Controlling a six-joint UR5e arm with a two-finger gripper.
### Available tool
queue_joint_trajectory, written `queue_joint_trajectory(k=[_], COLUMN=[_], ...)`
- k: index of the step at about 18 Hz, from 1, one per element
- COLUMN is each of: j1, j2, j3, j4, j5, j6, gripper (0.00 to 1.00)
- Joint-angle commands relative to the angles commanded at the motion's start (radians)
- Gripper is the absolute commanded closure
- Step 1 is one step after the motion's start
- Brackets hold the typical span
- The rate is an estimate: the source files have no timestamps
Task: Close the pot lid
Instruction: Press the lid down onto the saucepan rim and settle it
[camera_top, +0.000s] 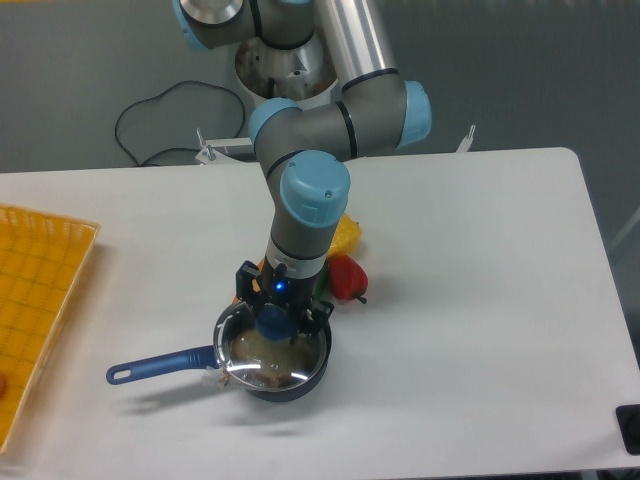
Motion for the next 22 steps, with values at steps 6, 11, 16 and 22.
queue_joint_trajectory(k=[6, 11, 16, 22], j1=[0.0, 0.0, 0.0, 0.0], j2=[0.0, -0.002, -0.002, -0.008], j3=[-0.003, -0.005, -0.005, -0.006], j4=[0.0, 0.002, 0.002, 0.006], j5=[0.0, 0.0, 0.002, 0.002], j6=[0.008, 0.011, 0.011, 0.011], gripper=[0.43, 0.43, 0.42, 0.4])
